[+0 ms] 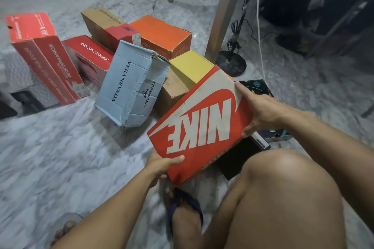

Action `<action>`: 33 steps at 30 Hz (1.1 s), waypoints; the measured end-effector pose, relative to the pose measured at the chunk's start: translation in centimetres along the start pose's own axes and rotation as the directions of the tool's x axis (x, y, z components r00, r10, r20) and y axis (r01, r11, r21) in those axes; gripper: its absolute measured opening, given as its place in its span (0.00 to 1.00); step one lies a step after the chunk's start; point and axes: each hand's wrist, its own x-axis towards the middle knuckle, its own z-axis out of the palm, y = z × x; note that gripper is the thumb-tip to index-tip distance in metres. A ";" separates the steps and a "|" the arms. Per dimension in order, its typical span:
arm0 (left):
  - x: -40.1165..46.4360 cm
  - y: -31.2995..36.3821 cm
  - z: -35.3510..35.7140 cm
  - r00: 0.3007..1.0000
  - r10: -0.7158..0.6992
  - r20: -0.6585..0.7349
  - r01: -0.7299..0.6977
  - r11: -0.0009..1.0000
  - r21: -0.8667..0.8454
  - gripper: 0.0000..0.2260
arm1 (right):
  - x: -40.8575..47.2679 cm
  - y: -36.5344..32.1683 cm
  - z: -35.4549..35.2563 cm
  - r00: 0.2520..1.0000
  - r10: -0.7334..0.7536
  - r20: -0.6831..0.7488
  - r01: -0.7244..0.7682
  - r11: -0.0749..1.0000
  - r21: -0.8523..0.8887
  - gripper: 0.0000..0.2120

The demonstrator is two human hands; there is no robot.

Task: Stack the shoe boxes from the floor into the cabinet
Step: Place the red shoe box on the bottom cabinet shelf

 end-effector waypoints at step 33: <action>-20.2 10.2 -27.9 0.929 0.192 -0.315 -0.058 0.919 0.391 0.44 | 3.0 -24.6 -8.5 0.919 -0.380 -0.105 0.394 0.872 0.291 0.55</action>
